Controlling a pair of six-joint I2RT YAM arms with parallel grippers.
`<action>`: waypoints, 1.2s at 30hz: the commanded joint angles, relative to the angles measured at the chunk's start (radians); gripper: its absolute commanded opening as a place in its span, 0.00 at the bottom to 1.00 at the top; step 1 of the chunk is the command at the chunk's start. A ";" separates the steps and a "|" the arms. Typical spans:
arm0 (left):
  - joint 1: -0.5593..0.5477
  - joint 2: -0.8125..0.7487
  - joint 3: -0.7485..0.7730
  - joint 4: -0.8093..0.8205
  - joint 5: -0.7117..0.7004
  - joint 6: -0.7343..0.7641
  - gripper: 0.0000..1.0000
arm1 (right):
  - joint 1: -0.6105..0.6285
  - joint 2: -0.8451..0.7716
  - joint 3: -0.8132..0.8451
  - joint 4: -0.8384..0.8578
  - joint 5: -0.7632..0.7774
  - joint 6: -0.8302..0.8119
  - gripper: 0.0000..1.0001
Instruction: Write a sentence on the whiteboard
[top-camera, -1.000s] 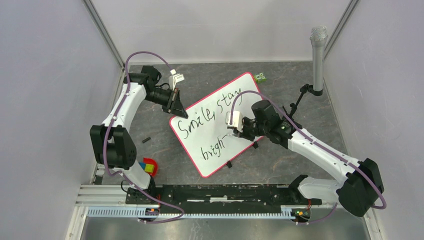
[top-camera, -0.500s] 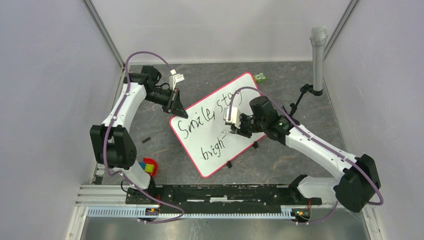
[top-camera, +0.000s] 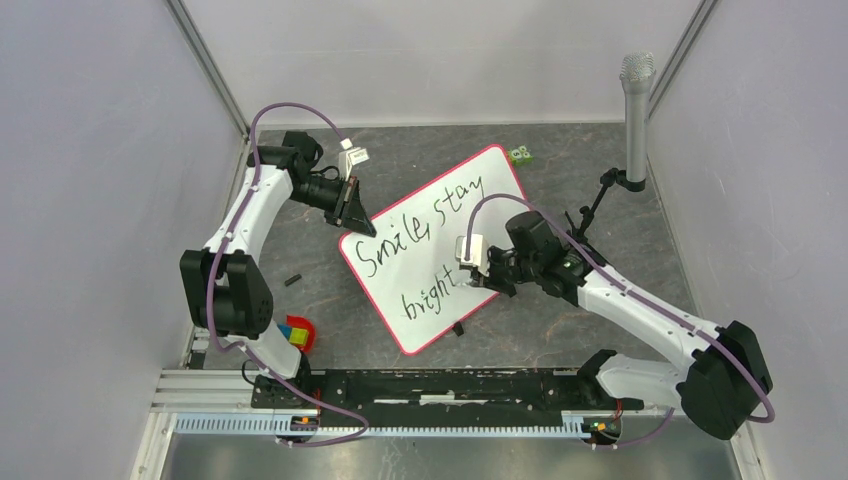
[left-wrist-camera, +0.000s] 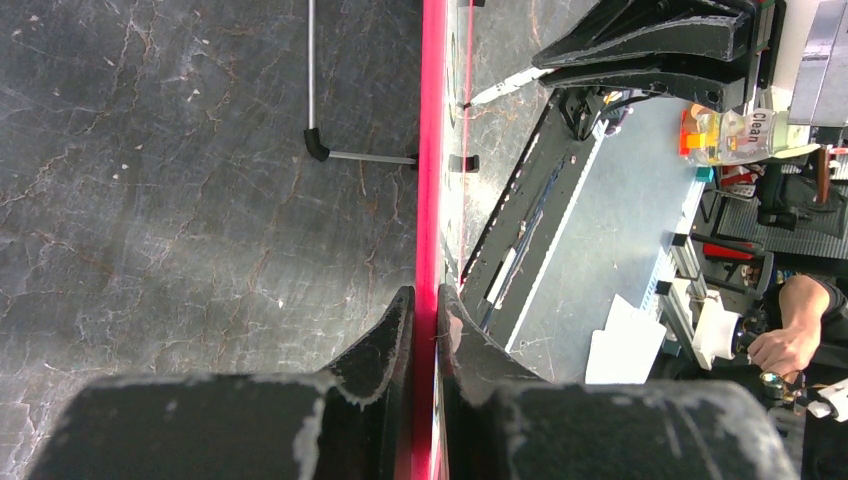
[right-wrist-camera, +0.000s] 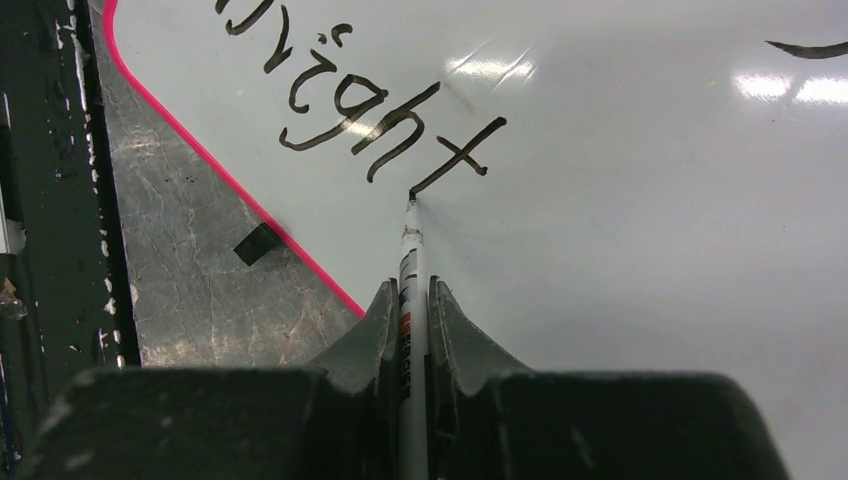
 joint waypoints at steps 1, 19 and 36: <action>-0.014 0.009 0.022 0.038 -0.050 0.037 0.02 | -0.004 -0.026 -0.008 -0.011 0.067 -0.028 0.00; -0.015 -0.001 0.030 0.038 -0.052 0.029 0.02 | -0.004 -0.046 0.115 -0.116 0.091 -0.060 0.00; -0.015 0.005 0.040 0.037 -0.061 0.026 0.07 | -0.004 0.001 0.067 -0.075 0.156 -0.081 0.00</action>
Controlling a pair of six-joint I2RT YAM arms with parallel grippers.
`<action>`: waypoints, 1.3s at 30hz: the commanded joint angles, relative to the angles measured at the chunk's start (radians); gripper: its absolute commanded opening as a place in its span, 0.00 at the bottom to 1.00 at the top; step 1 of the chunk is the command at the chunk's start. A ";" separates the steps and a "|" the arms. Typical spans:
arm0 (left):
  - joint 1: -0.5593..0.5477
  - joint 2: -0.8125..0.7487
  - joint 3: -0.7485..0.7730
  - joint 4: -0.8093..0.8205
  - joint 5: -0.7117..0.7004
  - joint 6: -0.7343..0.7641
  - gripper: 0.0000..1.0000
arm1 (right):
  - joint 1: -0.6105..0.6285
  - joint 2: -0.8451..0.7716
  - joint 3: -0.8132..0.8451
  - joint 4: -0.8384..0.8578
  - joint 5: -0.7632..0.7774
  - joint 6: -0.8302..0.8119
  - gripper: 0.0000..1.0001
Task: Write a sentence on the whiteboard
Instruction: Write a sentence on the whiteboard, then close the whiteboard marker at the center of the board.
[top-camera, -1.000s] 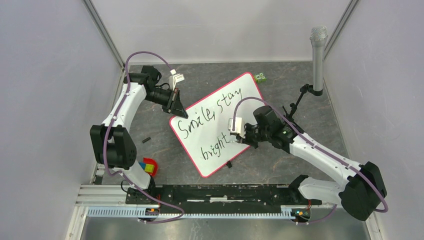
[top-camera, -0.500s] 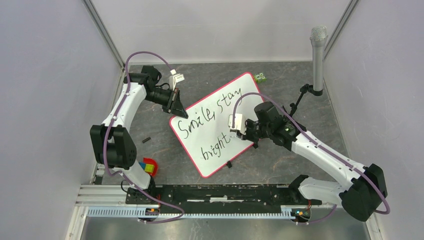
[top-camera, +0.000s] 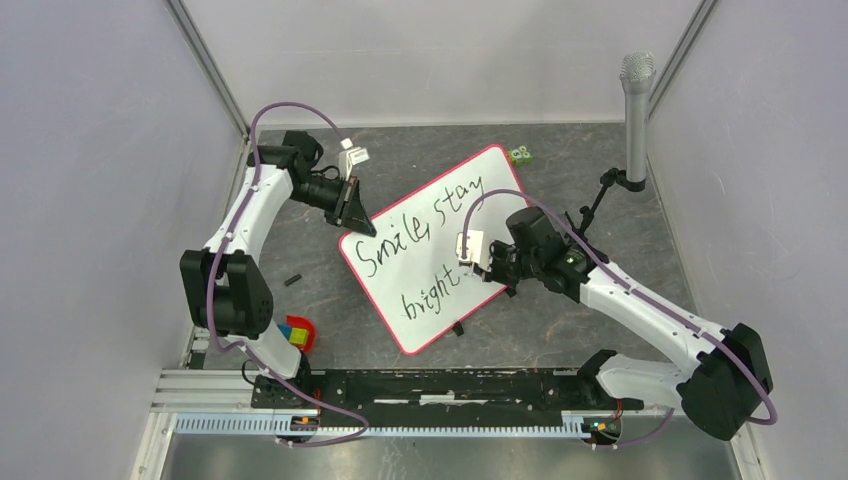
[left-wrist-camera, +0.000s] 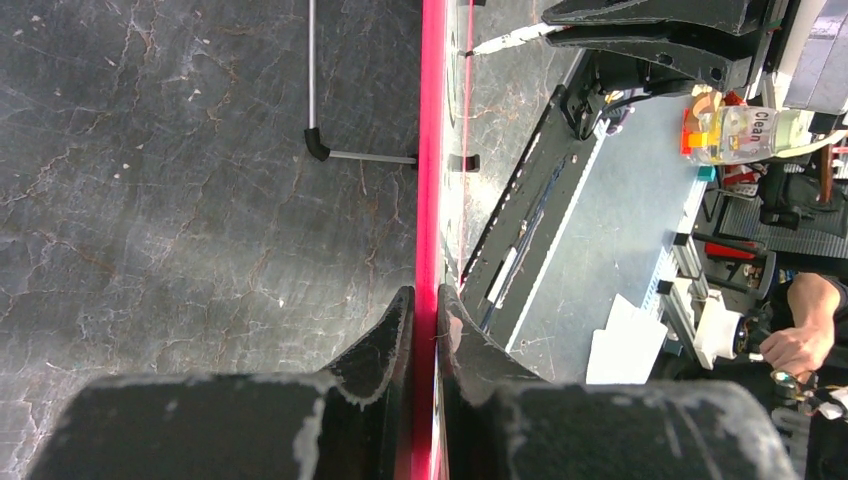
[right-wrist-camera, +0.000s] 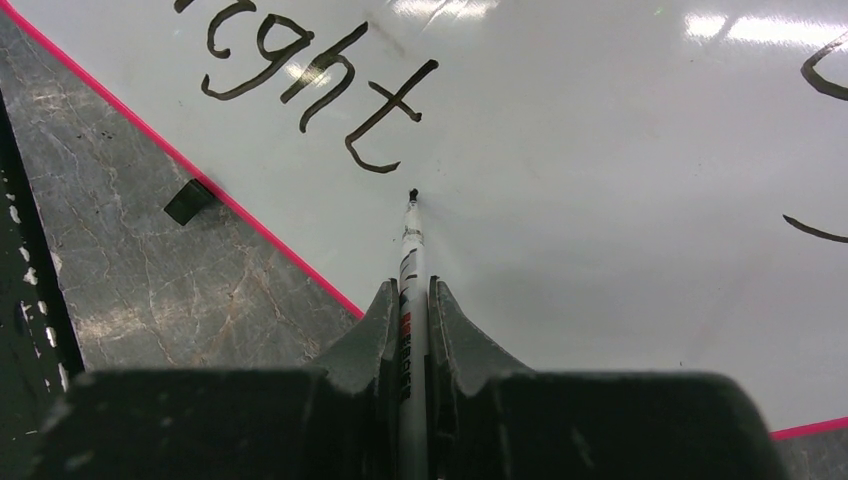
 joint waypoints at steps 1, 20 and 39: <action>-0.015 -0.001 0.037 0.040 -0.059 0.028 0.10 | -0.004 0.004 0.032 -0.001 0.000 -0.020 0.00; 0.434 -0.132 0.302 -0.224 -0.179 0.291 0.88 | 0.013 0.003 0.309 -0.098 -0.182 0.115 0.00; 0.536 -0.035 -0.419 0.394 -0.596 0.660 0.74 | 0.013 0.052 0.354 -0.073 -0.309 0.245 0.00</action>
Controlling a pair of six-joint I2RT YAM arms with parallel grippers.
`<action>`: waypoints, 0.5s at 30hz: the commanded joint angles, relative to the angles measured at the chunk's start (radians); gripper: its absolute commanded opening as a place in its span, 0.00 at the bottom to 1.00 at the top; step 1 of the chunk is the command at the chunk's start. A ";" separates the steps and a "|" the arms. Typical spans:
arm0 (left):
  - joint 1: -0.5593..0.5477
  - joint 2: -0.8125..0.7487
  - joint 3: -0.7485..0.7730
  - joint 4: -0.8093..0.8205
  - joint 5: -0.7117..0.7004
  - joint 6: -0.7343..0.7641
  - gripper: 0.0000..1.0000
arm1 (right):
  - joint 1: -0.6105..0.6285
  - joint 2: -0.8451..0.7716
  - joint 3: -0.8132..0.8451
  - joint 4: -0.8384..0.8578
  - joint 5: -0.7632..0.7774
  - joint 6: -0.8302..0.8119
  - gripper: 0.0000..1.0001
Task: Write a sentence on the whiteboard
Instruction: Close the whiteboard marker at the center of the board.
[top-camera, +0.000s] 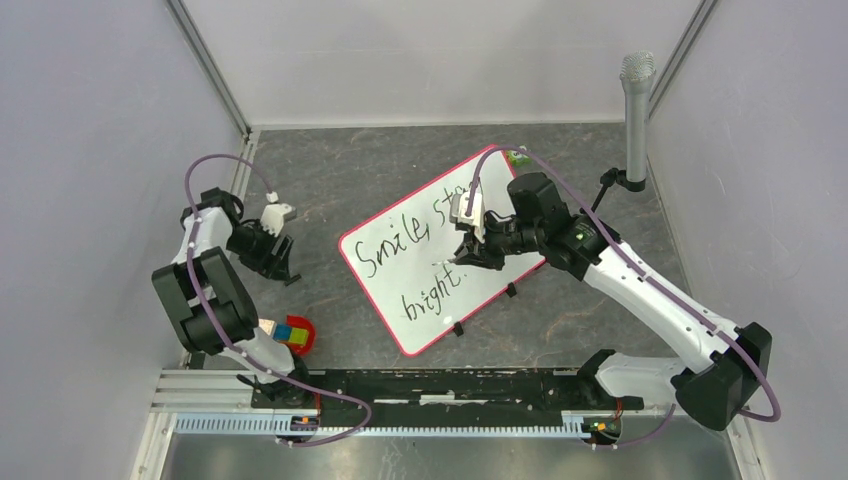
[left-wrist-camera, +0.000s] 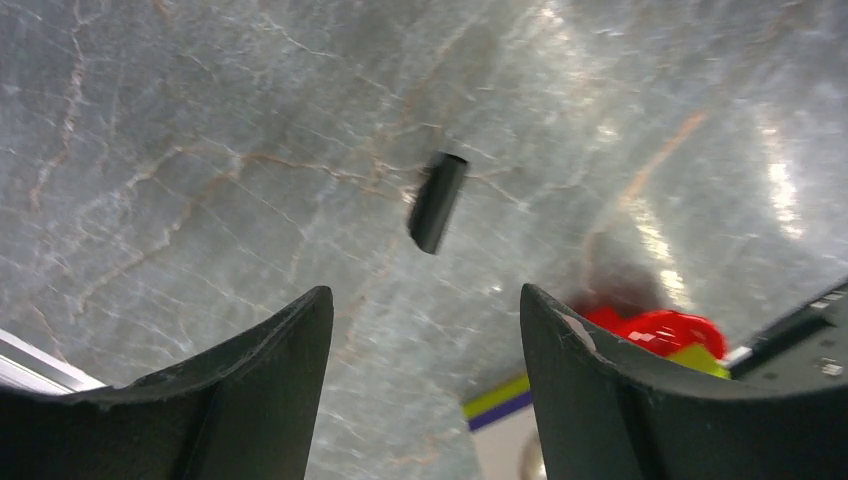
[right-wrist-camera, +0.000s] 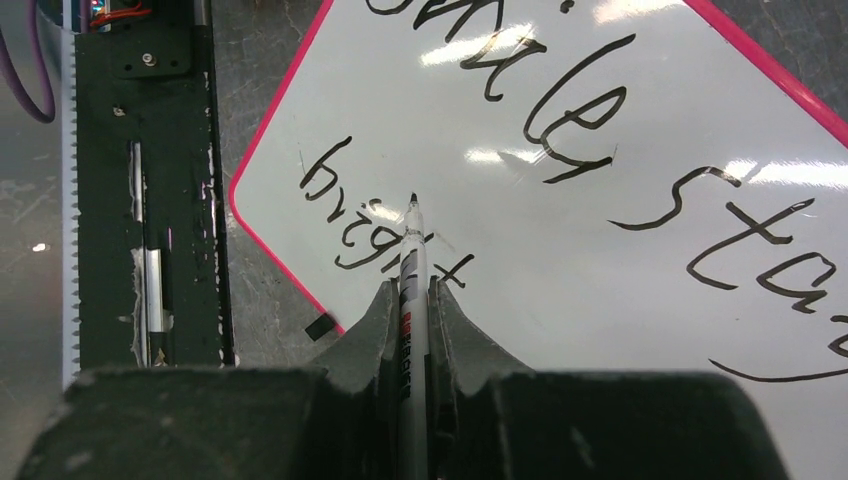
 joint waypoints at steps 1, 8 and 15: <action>-0.010 0.053 -0.044 0.214 -0.073 0.143 0.74 | 0.002 0.001 0.051 0.022 -0.044 0.033 0.00; -0.060 0.129 -0.075 0.243 -0.139 0.175 0.72 | 0.002 -0.015 0.046 -0.001 -0.045 0.021 0.00; -0.164 0.155 -0.184 0.360 -0.293 0.177 0.65 | 0.002 -0.017 0.046 -0.011 -0.033 0.014 0.00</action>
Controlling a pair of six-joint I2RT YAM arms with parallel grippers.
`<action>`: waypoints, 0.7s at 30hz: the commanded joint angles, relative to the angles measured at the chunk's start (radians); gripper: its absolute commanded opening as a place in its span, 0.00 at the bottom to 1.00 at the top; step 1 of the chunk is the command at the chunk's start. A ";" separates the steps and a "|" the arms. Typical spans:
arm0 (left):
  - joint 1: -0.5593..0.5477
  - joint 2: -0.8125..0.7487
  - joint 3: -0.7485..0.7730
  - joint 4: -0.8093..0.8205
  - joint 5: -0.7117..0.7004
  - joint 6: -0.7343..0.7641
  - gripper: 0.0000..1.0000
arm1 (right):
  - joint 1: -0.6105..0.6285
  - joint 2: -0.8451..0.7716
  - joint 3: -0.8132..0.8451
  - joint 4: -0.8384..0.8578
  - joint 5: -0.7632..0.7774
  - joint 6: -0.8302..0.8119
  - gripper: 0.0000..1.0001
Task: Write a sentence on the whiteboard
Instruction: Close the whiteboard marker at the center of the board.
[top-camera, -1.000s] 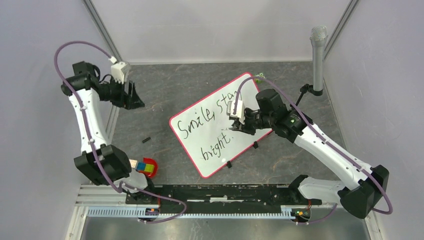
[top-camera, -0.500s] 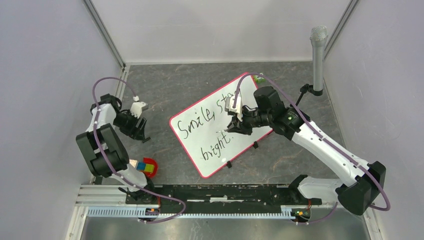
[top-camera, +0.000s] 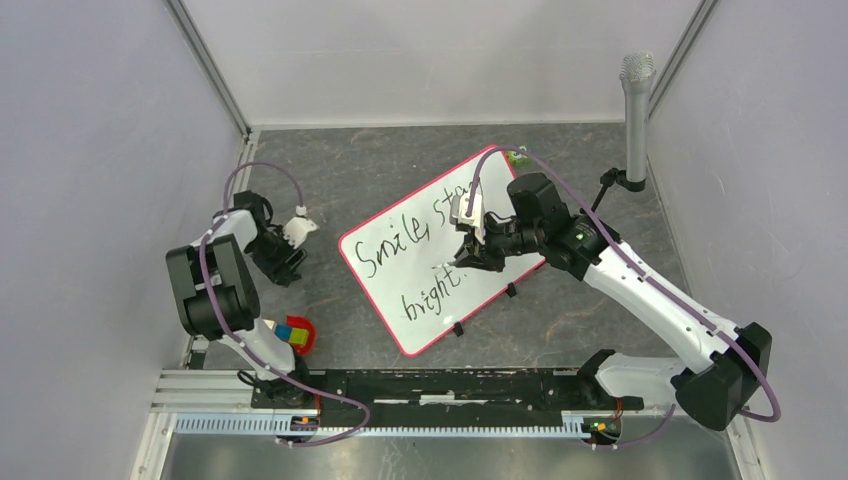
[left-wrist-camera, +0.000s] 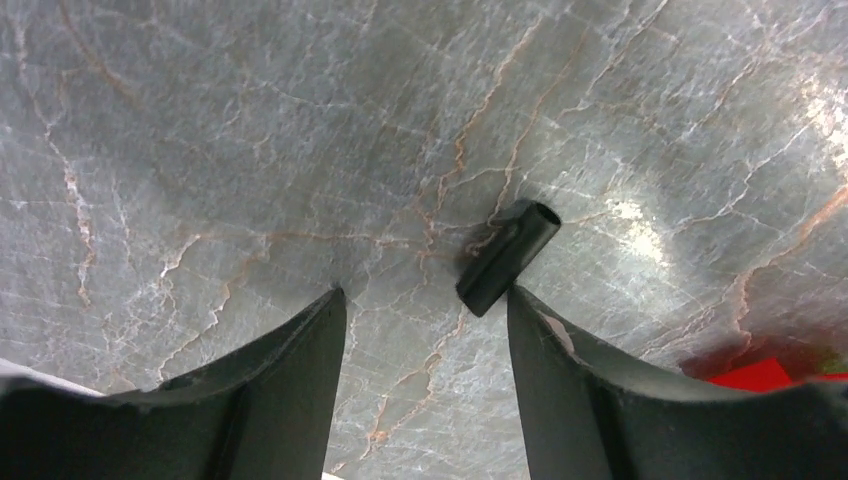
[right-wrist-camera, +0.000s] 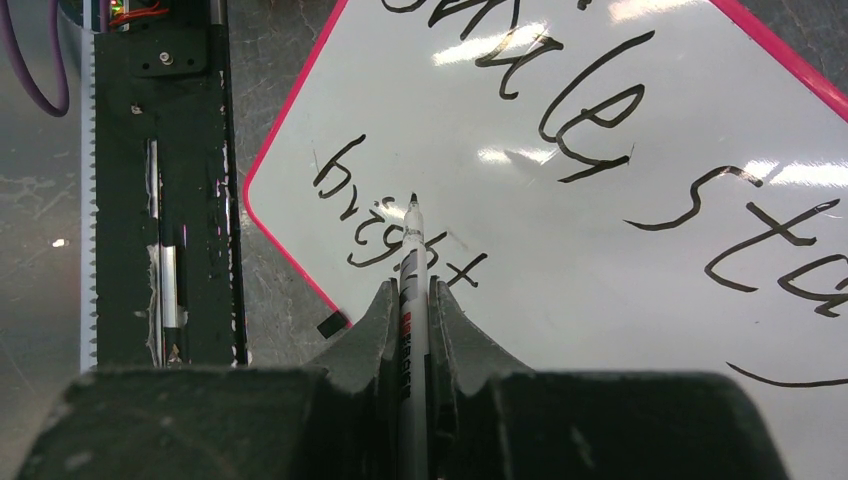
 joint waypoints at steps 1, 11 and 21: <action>-0.050 0.059 -0.070 0.098 -0.081 0.051 0.63 | 0.002 -0.019 0.046 0.004 -0.005 0.005 0.00; -0.092 0.041 -0.003 0.017 -0.016 -0.021 0.15 | 0.002 -0.010 0.059 0.013 0.013 0.016 0.00; -0.088 -0.004 0.150 -0.150 0.154 -0.106 0.02 | 0.002 0.007 0.090 0.010 0.033 0.010 0.00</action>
